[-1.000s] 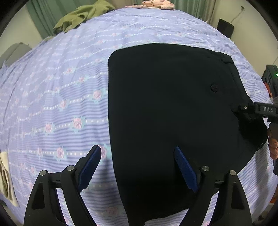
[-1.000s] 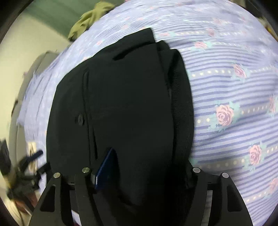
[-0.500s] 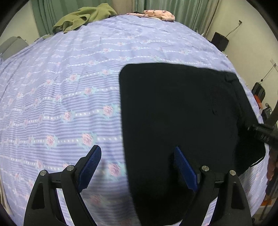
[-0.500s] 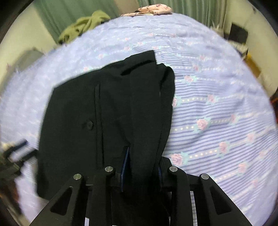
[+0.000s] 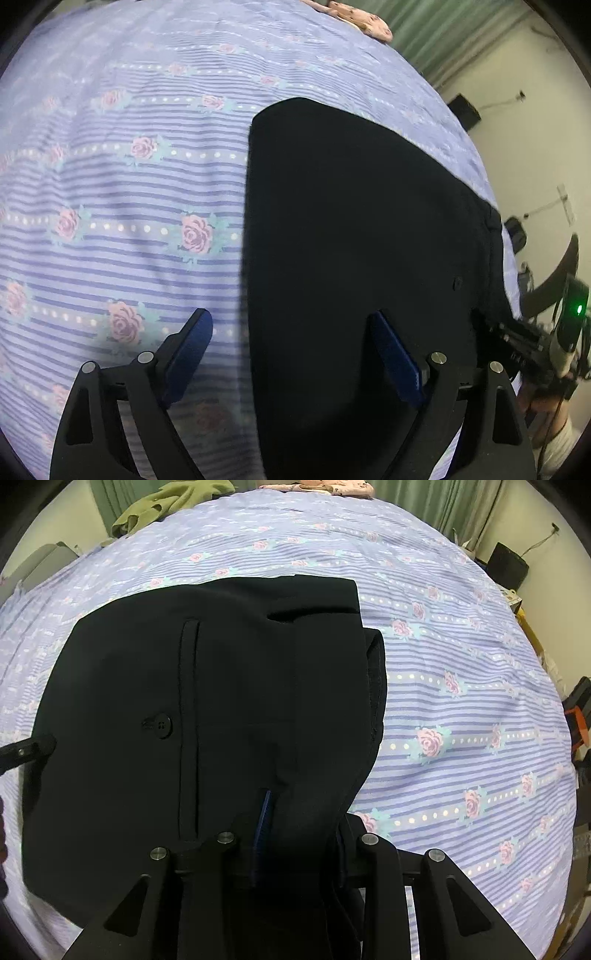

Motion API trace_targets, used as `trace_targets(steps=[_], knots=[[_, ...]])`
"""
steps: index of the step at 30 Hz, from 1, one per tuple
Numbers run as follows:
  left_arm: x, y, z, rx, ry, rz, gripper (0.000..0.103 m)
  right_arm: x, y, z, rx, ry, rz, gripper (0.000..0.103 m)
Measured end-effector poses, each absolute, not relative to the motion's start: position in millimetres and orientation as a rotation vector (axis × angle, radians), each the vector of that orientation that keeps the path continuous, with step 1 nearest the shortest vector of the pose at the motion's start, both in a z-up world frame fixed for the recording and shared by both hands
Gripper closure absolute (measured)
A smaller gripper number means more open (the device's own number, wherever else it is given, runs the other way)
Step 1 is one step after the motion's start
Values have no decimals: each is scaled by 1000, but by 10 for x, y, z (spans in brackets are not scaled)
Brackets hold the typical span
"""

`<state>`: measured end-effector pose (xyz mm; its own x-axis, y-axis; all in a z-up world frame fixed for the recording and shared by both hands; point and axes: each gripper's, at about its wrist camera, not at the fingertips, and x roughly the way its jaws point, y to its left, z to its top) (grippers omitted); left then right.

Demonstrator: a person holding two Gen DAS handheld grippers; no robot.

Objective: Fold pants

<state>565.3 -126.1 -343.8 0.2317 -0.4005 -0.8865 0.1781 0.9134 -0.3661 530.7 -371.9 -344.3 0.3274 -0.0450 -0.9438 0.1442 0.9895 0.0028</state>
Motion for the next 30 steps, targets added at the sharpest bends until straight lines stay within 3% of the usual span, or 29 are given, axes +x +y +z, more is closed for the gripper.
trace_targets(steps=[6, 8, 11, 15, 17, 22, 24, 28, 30], knots=[[5576, -1393, -3409, -318, 1311, -486, 16, 5148, -3807, -3432, 99, 1226, -125, 74], [5544, -1433, -3329, -360, 1309, -508, 24, 5092, -3768, -3441, 101, 1225, -124, 74], [5499, -1341, -3174, -493, 1252, -595, 25, 5072, -3776, -3461, 106, 1227, -125, 74], [5592, -1264, -3436, -507, 1309, -543, 33, 5074, -3815, -3493, 97, 1225, -138, 74], [5653, -1277, -3620, -511, 1364, -515, 42, 5078, -3784, -3493, 92, 1222, -142, 74], [5705, -1409, -3681, -505, 1364, -492, 42, 5108, -3794, -3513, 120, 1222, -146, 72], [5704, -1445, -3667, -499, 1368, -459, 48, 5126, -3848, -3536, 171, 1219, -154, 71], [5619, -1546, -3451, -429, 1339, -421, 75, 5112, -3932, -3515, 272, 1208, -160, 71], [5552, -1593, -3261, -328, 1293, -418, 82, 5082, -3941, -3432, 298, 1205, -151, 76]])
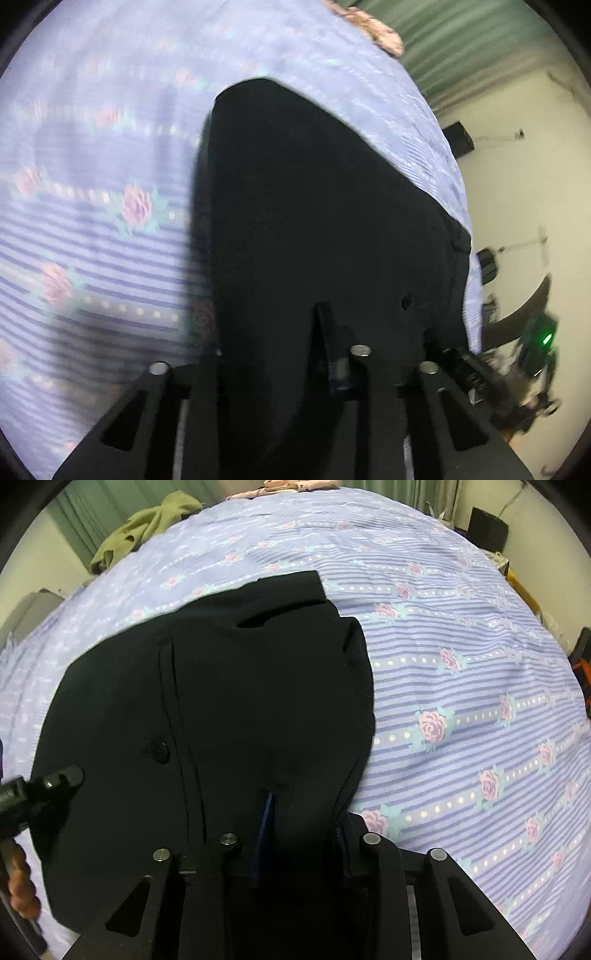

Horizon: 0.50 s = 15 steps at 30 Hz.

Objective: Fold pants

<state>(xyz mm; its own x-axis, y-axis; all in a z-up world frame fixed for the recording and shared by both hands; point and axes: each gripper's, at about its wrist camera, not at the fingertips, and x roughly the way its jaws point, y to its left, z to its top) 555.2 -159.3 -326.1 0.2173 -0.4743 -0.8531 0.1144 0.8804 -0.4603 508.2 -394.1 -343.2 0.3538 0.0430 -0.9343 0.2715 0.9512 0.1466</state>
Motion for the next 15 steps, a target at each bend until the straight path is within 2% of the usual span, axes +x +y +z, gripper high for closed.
trace_targets(steps=[2, 8, 15], knots=[[5460, -1707, -3067, -216, 1245, -417, 88, 5045, -3958, -3337, 323, 1194, -146, 79], [5082, -1979, -2496, 89, 1133, -390, 89, 4777, -3780, -2881, 303, 1123, -104, 85], [4442, -1989, -1894, 121, 1099, -374, 89, 4145, -3480, -2329, 221, 1080, -51, 85]])
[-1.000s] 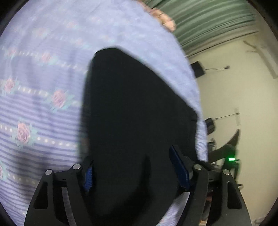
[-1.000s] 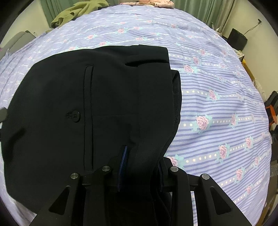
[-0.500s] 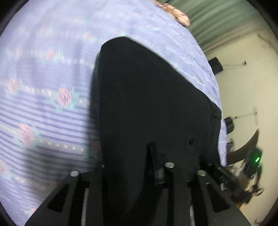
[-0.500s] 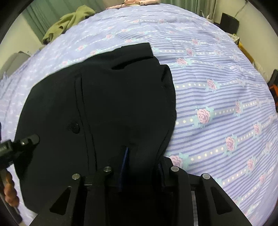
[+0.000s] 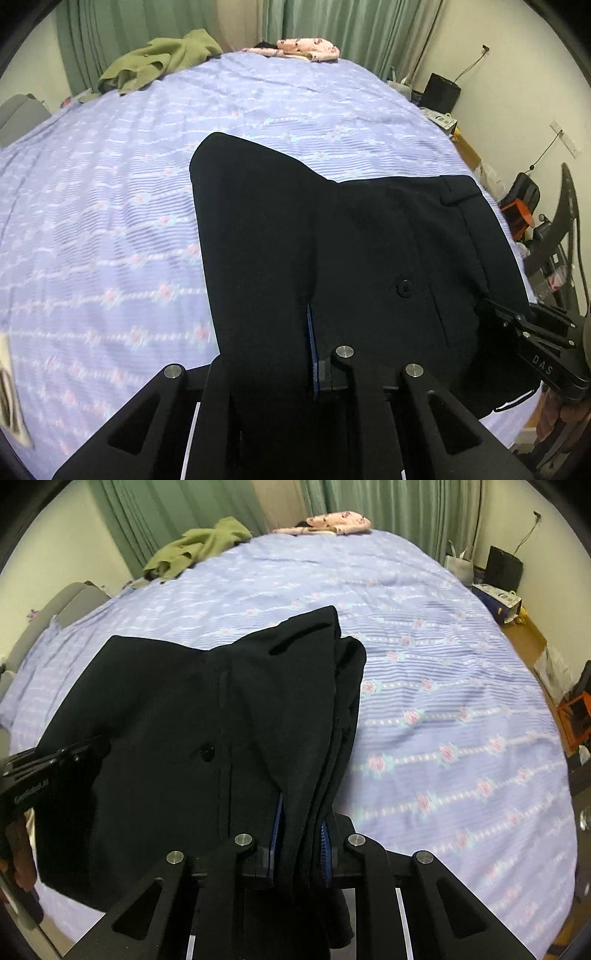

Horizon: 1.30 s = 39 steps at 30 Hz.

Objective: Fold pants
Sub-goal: 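Lift the folded trousers with both grippers and carry them toward the headboard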

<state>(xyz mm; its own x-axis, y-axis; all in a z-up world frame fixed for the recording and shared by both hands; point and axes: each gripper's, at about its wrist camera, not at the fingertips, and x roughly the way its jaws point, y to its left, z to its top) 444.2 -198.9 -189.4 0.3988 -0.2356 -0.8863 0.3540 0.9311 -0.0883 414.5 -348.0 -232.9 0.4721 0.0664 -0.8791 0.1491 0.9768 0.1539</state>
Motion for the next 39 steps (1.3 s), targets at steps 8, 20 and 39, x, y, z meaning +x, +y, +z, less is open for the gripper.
trace_targets(steps=[8, 20, 39], knots=[[3314, -2022, -1007, 151, 1000, -328, 89, 3183, -3421, -1422, 159, 1007, 0, 85], [2046, -2035, -180, 83, 829, -202, 89, 2169, -3436, -532, 72, 847, 132, 85], [1372, -604, 199, 5, 720, -178, 89, 1628, -2292, -120, 38, 754, 219, 85]])
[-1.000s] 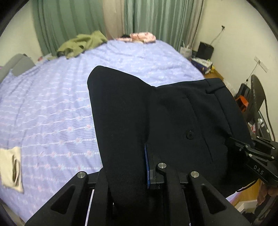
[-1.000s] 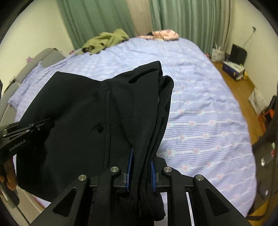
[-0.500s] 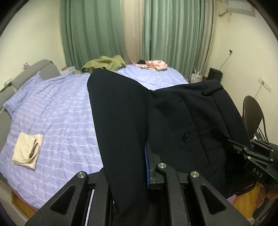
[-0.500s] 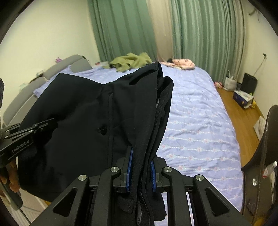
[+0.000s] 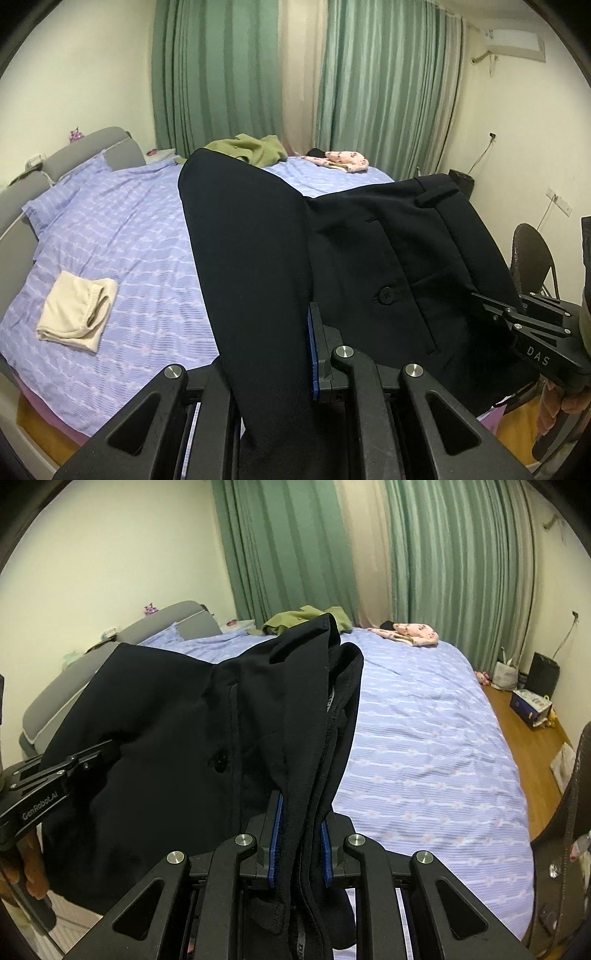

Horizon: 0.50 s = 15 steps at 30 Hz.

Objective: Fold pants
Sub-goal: 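Lift the folded trousers with both grippers and carry them toward the headboard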

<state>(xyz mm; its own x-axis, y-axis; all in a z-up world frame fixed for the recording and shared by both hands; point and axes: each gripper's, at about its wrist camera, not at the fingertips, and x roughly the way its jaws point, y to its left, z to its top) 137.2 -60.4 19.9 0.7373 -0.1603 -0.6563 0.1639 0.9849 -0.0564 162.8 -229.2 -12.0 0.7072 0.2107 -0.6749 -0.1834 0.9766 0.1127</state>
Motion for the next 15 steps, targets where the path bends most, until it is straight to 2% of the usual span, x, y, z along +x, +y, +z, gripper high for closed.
trace_targets(steps=[15], knots=[[1456, 1809, 240, 125, 760, -192, 89, 1604, 102, -252, 83, 787, 197, 85]])
